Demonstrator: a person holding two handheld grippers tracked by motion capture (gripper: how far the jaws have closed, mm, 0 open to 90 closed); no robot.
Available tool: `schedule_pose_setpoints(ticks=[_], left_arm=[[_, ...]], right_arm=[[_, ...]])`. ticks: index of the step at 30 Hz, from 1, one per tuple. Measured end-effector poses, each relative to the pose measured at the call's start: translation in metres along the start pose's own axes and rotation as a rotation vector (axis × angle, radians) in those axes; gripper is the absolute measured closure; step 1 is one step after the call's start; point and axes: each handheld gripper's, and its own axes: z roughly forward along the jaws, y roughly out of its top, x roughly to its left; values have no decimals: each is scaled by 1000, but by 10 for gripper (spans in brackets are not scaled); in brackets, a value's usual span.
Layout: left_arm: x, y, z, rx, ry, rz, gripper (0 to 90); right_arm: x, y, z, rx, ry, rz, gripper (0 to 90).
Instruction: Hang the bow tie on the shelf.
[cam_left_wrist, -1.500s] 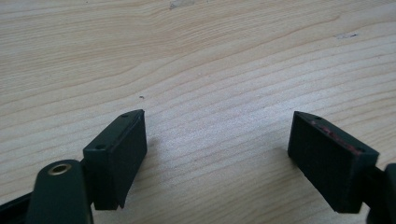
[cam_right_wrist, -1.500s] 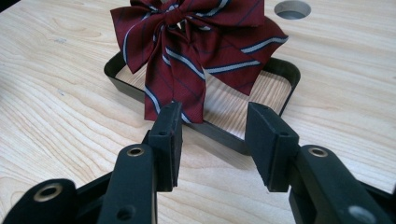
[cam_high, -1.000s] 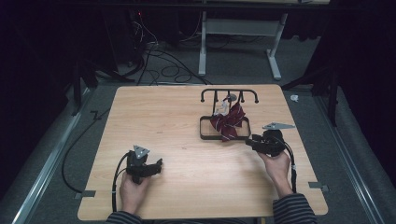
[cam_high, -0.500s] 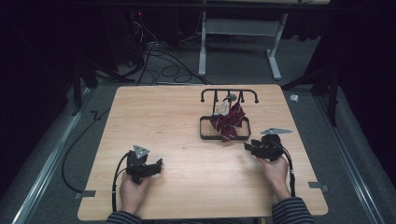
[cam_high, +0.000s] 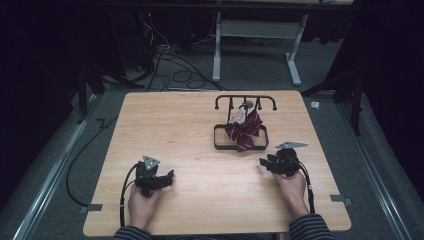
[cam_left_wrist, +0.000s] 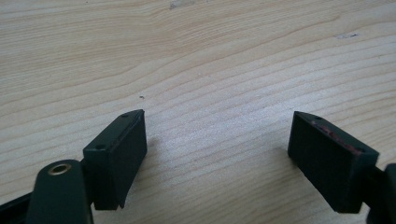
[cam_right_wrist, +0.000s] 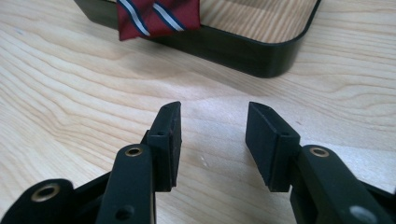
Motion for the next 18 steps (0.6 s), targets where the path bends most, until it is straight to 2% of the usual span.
schedule_pose_setpoints(ticks=[3,6,14,18], left_arm=[[0,0,0,0,0,0,201],[0,0,0,0,0,0,201],[0,0,0,0,0,0,201],[0,0,0,0,0,0,201]], right_arm=[[4,-1,1,10,-47,-50,573],[7,-3,3,20,-67,-65,572],[7,-7,2,0,-73,-64,560],[8,-11,3,-27,-86,-80,547]])
